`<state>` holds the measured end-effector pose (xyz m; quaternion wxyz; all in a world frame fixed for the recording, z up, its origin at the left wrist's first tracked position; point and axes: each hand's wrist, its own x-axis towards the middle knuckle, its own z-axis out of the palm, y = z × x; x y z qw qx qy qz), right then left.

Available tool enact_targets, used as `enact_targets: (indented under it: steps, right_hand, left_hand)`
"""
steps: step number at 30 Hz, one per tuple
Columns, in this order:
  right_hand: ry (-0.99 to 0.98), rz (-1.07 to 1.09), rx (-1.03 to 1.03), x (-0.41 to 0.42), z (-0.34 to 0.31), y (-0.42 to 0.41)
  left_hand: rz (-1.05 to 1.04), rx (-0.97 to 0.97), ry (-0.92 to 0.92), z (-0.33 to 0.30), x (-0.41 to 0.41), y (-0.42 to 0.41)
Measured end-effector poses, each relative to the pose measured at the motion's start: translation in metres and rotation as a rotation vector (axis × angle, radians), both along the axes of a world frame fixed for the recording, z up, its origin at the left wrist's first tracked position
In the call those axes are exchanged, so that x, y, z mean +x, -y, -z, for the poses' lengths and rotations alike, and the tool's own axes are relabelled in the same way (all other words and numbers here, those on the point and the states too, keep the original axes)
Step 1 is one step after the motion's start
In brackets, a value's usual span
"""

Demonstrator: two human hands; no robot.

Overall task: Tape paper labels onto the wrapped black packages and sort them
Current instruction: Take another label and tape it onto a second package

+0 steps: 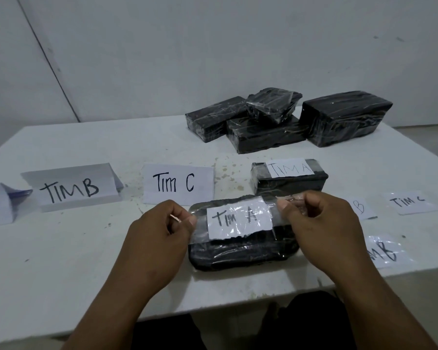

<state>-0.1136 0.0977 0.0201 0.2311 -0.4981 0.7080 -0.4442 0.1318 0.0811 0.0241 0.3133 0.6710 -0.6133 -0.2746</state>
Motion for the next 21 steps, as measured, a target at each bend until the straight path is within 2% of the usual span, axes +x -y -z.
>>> enact_targets:
  steps: [12,21]
  right_hand:
    - [-0.009,-0.018,0.012,-0.009,0.012,0.003]
    - [-0.051,0.015,0.015,-0.006,0.014,0.005]
  left_hand:
    - [0.012,-0.004,0.096,0.002,-0.005,0.001]
    - [0.004,-0.016,0.073,0.005,-0.004,0.002]
